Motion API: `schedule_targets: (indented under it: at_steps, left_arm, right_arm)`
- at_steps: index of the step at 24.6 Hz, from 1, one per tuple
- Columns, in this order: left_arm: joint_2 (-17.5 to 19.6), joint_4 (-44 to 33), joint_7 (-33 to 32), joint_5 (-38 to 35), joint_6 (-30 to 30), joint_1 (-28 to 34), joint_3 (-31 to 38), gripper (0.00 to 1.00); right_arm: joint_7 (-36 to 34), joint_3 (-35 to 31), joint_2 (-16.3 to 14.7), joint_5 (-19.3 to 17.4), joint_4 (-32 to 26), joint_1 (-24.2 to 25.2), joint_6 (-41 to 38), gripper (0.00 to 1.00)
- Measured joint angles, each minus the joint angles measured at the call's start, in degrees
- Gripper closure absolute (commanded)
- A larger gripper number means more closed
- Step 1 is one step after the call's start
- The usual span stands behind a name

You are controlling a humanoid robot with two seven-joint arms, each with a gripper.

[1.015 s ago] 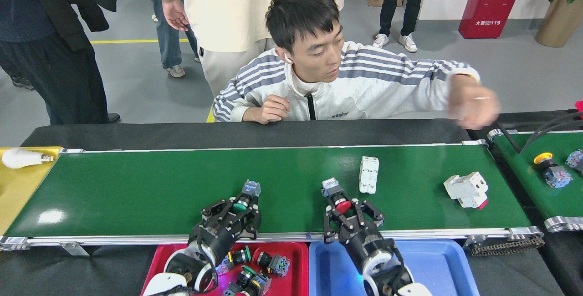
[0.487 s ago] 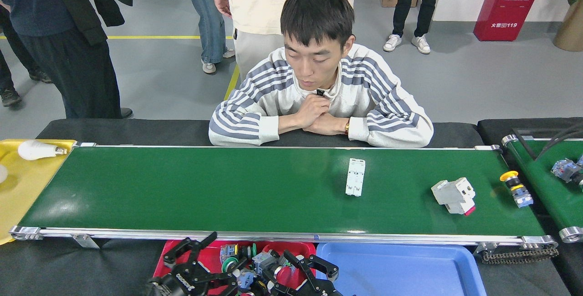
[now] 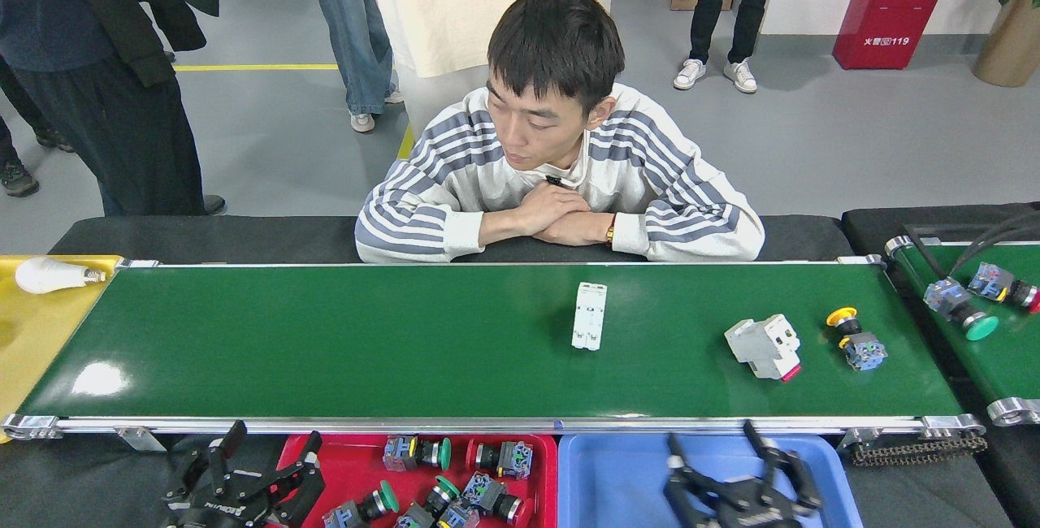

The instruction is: Pick switch part from conveyor to tray

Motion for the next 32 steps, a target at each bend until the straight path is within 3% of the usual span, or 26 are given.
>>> schedule_targets:
  at_steps: [6, 9, 12, 13, 14, 15, 16, 18, 23, 28, 29, 30, 31, 32]
  left_arm:
    - [-4.39, 1.41, -0.49, -6.71, 5.70, -9.40, -17.97, 0.00]
    - [-7.32, 6.74, -1.75, -8.57, 8.43, -13.63, -20.14, 0.00]
    - [-7.76, 10.60, -2.49, -8.69, 9.77, -17.46, -20.52, 0.00]
    - [-7.98, 11.83, -2.70, -8.69, 10.12, -18.35, -20.58, 0.00]
    - [-8.55, 13.36, -2.93, -8.69, 10.35, -19.27, -20.59, 0.00]
    - [-9.12, 14.79, -3.11, -8.70, 10.48, -20.14, -20.61, 0.00]
    - [-9.57, 16.32, -3.22, -8.70, 10.65, -21.04, -20.67, 0.00]
    - [-9.87, 19.41, -3.36, -8.70, 11.25, -22.79, -20.71, 0.00]
    - [-9.90, 25.02, -3.45, -8.69, 13.37, -27.18, -20.71, 0.00]
    - [-9.90, 29.95, -3.46, -8.64, 15.87, -29.74, -20.35, 0.01]
    - [-9.89, 30.83, -3.46, -8.63, 16.50, -30.06, -20.12, 0.06]
    - [-9.88, 31.68, -3.46, -8.63, 17.33, -30.29, -19.75, 0.18]
    - [-9.84, 32.28, -3.57, -8.61, 18.28, -30.39, -19.44, 0.48]
    - [-9.67, 32.73, -3.62, -8.52, 19.04, -30.40, -19.09, 0.67]
  right_arm:
    - [1.56, 1.96, -1.74, -0.98, 5.30, -9.81, -0.10, 0.00]
    - [6.65, 6.43, -2.05, -0.98, 10.72, -18.18, -0.20, 0.00]
    - [10.77, 9.21, -2.01, -1.00, 17.19, -24.44, -0.42, 0.01]
    - [11.45, 10.40, -1.99, -1.03, 19.01, -25.82, -0.56, 0.08]
    - [12.00, 11.58, -1.99, -1.05, 20.38, -26.95, -0.47, 0.34]
    - [12.60, 12.60, -2.00, -1.04, 21.27, -27.66, -0.31, 0.72]
    - [12.87, 13.36, -2.06, -1.01, 21.62, -27.86, -0.31, 0.87]
    - [13.27, 15.00, -2.45, -1.03, 21.84, -27.84, -0.12, 0.98]
    - [13.60, 15.64, -2.65, -1.14, 20.93, -27.71, -0.26, 0.98]
    - [13.68, 15.51, -2.64, -1.85, 15.54, -24.07, -2.03, 0.98]
    - [13.61, 15.24, -2.65, -2.75, 13.45, -22.57, -3.18, 0.98]
    - [12.98, 14.82, -2.84, -3.92, 10.36, -19.98, -4.51, 0.92]
    - [12.42, 14.04, -3.60, -5.04, 7.25, -16.88, -6.26, 0.60]
    - [11.80, 12.66, -4.67, -5.83, 4.20, -13.59, -7.81, 0.23]
